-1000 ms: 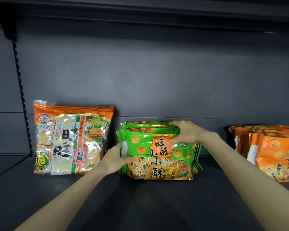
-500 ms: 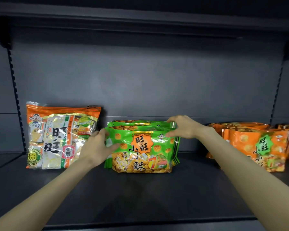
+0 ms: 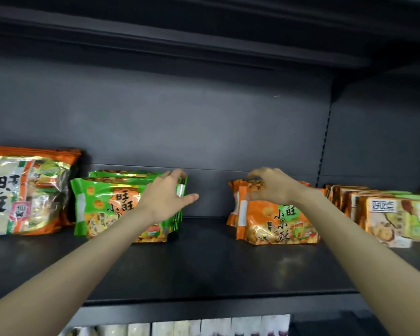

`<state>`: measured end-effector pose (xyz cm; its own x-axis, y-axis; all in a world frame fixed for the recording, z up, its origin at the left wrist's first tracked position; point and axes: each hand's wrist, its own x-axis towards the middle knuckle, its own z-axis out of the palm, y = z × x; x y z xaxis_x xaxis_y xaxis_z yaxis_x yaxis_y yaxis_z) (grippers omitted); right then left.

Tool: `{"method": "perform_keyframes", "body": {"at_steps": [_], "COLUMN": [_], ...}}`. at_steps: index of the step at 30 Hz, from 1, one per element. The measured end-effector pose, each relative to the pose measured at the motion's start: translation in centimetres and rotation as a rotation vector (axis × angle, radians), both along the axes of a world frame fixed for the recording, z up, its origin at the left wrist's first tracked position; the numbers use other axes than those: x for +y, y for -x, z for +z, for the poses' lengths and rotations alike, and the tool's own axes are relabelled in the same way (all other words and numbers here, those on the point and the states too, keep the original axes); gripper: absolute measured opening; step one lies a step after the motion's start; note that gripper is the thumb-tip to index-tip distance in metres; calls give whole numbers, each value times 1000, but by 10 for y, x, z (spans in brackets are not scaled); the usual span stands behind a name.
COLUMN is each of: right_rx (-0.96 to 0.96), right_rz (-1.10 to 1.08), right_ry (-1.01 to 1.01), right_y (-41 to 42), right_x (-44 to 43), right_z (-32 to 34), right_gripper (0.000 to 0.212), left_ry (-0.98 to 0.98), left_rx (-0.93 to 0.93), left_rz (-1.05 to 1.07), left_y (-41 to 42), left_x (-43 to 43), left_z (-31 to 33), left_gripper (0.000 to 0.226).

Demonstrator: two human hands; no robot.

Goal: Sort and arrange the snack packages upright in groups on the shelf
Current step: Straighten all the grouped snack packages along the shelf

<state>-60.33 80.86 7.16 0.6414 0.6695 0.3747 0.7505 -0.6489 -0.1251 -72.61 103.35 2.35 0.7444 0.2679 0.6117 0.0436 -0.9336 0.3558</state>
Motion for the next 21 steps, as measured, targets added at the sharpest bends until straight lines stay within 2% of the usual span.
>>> {"method": "perform_keyframes", "body": {"at_steps": [7, 14, 18, 21], "right_rx": [36, 82, 79, 74], "right_rz": [-108, -171, -243, -275], "right_ry": [-44, -100, -147, -208], "right_y": [-33, -84, -117, -138], "right_x": [-82, -123, -138, -148], "right_z": [-13, -34, -42, -46], "right_gripper": [68, 65, 72, 84], "left_ry": [16, 51, 186, 382], "left_rx": [83, 132, 127, 41], "left_rz": [-92, -195, -261, -305], "left_y": [-47, -105, -143, -164], "left_x": [-71, -100, -106, -110], "left_z": [-9, -25, -27, -33], "left_gripper": [63, 68, 84, 103]}}
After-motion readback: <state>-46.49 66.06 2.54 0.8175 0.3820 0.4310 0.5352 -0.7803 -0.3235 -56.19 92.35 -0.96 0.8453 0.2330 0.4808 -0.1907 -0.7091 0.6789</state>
